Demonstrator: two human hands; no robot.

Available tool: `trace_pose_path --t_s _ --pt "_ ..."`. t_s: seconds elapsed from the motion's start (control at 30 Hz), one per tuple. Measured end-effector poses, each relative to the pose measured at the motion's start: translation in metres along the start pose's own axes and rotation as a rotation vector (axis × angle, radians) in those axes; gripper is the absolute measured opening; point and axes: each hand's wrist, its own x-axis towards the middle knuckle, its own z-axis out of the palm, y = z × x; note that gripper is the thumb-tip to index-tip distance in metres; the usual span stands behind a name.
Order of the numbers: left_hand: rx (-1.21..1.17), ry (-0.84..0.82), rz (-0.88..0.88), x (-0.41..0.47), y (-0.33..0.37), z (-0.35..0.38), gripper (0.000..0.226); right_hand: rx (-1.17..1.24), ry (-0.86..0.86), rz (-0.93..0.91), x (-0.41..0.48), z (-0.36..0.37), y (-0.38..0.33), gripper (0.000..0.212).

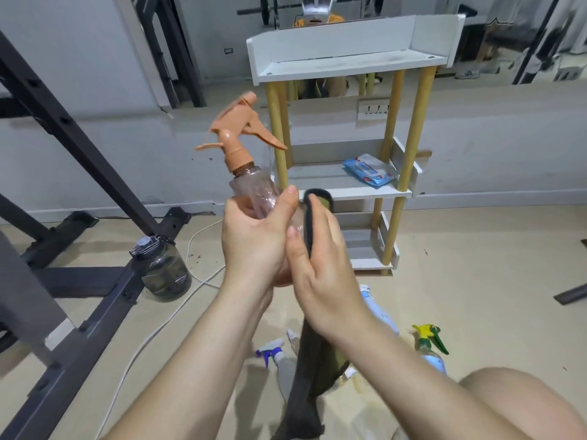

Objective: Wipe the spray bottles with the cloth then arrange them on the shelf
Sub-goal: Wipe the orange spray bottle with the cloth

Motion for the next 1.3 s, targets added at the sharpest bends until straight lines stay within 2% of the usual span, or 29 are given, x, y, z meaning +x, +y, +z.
trace_pose_path --t_s 0.07,0.13,0.23,0.3,0.37,0.43,0.5,0.53,0.6,0.67,0.8,0.93,1.03,1.13,1.17,1.23,1.27,1.3 --pt "-0.093 -0.188 -0.122 0.002 0.004 -0.009 0.022 0.035 -0.223 -0.002 0.013 -0.015 -0.001 0.062" --pt "-0.115 -0.37 -0.21 0.0 0.008 -0.016 0.023 0.155 -0.37 0.096 0.022 -0.03 -0.005 0.053" --pt "-0.14 -0.558 -0.265 0.005 0.013 -0.028 0.034 0.275 -0.382 0.181 0.023 -0.037 -0.003 0.065" --pt "-0.122 -0.536 -0.179 0.017 0.01 -0.038 0.036 0.418 -0.369 0.202 0.025 -0.037 -0.003 0.069" --pt "0.01 -0.53 -0.101 0.027 0.002 -0.045 0.041 0.669 -0.438 0.237 0.029 -0.043 -0.004 0.065" --pt "0.089 -0.705 -0.232 0.022 -0.006 -0.049 0.046 0.828 -0.541 0.249 0.034 -0.054 -0.005 0.056" --pt "0.164 -0.87 -0.36 0.013 -0.01 -0.051 0.044 0.86 -0.606 0.245 0.038 -0.065 -0.004 0.069" --pt "0.179 -0.905 -0.36 0.009 -0.01 -0.051 0.039 0.853 -0.624 0.249 0.039 -0.069 -0.003 0.073" --pt "0.161 -0.846 -0.277 0.009 -0.009 -0.055 0.033 0.832 -0.582 0.271 0.04 -0.077 0.0 0.058" --pt "0.113 -0.682 -0.192 0.014 -0.005 -0.057 0.035 0.801 -0.548 0.3 0.038 -0.08 -0.001 0.051" --pt "0.111 -0.42 -0.003 0.011 0.003 -0.046 0.04 0.697 -0.5 0.302 0.034 -0.072 -0.004 0.064" --pt "0.263 -0.19 0.275 0.009 0.013 -0.041 0.053 0.709 -0.385 0.28 0.032 -0.057 -0.01 0.073" --pt "0.324 -0.146 0.393 0.002 0.016 -0.038 0.034 0.661 -0.283 0.265 0.03 -0.048 -0.013 0.066" --pt "0.183 -0.285 0.31 -0.003 0.013 -0.036 0.014 0.592 -0.164 0.28 0.03 -0.045 -0.01 0.058" --pt "0.072 -0.351 0.213 -0.001 0.01 -0.037 0.023 0.602 -0.148 0.286 0.031 -0.046 -0.007 0.06" --pt "-0.247 -0.458 -0.037 0.002 0.006 -0.04 0.059 0.719 -0.204 0.308 0.033 -0.049 -0.005 0.064" --pt "-0.371 -0.473 -0.13 0.003 0.006 -0.041 0.06 0.783 -0.269 0.317 0.035 -0.052 -0.005 0.066" --pt "-0.433 -0.478 -0.164 0.003 0.006 -0.042 0.051 0.826 -0.34 0.314 0.036 -0.053 -0.004 0.069"
